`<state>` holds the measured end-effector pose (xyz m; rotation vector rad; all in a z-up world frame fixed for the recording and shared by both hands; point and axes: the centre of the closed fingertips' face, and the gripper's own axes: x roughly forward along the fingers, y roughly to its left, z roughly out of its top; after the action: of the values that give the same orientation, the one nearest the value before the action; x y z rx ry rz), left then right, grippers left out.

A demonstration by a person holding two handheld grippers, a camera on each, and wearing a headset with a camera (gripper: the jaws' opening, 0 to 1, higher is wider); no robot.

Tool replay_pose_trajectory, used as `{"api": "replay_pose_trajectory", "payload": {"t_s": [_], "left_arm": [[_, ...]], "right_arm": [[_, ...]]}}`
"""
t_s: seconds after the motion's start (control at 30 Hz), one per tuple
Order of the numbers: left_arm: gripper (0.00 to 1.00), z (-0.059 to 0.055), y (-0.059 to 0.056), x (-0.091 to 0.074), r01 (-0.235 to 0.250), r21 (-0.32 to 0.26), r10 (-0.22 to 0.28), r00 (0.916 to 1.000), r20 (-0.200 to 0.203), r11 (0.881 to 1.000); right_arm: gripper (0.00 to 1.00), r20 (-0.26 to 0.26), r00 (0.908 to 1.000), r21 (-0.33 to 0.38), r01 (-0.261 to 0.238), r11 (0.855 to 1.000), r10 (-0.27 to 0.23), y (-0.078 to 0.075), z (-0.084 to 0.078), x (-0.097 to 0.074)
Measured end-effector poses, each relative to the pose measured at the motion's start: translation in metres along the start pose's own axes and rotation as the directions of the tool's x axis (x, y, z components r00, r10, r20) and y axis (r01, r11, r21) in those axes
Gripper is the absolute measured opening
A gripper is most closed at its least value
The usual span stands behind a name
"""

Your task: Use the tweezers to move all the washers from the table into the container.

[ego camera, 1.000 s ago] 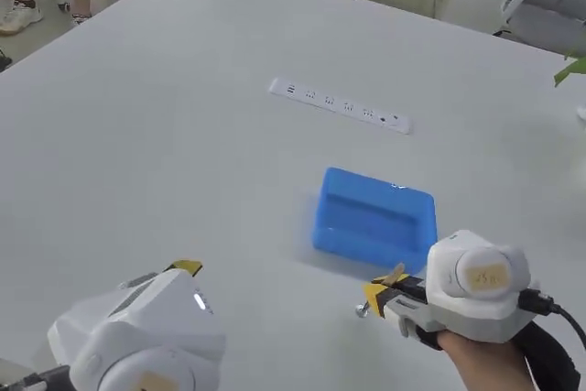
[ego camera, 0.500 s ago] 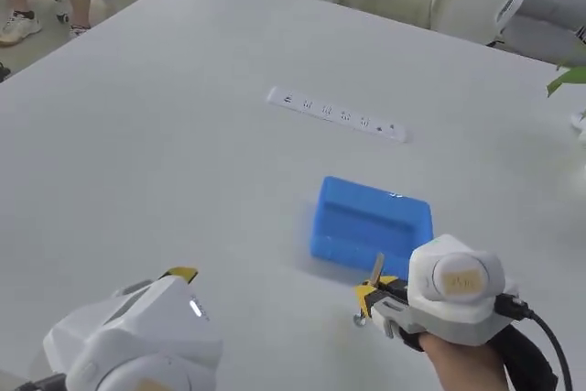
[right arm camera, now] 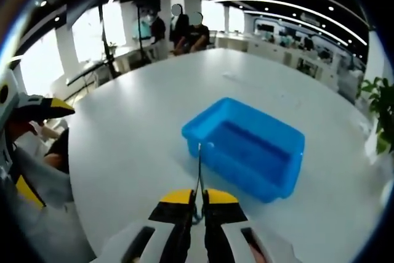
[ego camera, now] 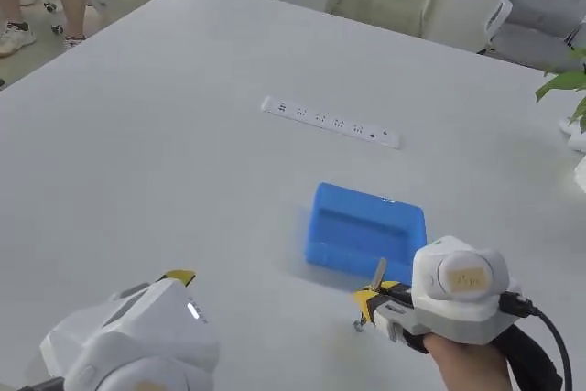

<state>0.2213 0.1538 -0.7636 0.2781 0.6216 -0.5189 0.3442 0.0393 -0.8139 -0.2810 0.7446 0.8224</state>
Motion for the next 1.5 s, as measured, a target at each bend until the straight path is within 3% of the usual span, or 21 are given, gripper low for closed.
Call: {"api": "replay_pose_trajectory", "payload": {"t_s": [0.2, 0.47, 0.67, 1.23, 1.5], "left_arm": [[0.92, 0.005, -0.001, -0.003, -0.003, 0.016, 0.002, 1.0000, 0.009, 1.000], [0.92, 0.008, -0.002, -0.003, -0.004, 0.015, 0.003, 0.9997, 0.023, 1.000], [0.91, 0.007, -0.003, -0.004, -0.007, 0.017, 0.007, 0.9998, 0.019, 1.000], [0.91, -0.001, 0.000, -0.004, -0.013, 0.014, 0.014, 0.9999, -0.008, 1.000], [0.91, -0.005, -0.003, -0.002, 0.004, 0.001, -0.004, 0.9998, -0.021, 1.000]], "right_arm": [[0.02, 0.048, 0.9988, 0.048, -0.005, 0.999, 0.003, -0.005, 0.016, -0.012], [0.02, 0.104, 0.9946, 0.033, 0.000, 0.999, -0.003, -0.008, 0.040, -0.032], [0.02, 0.127, 0.9919, 0.023, 0.004, 1.000, -0.007, -0.012, 0.050, -0.037], [0.02, 0.192, 0.9808, 0.014, 0.034, 0.999, -0.036, -0.034, 0.092, -0.028], [0.03, 0.194, 0.9791, 0.002, 0.061, 0.998, -0.060, -0.037, 0.097, -0.016]]}}
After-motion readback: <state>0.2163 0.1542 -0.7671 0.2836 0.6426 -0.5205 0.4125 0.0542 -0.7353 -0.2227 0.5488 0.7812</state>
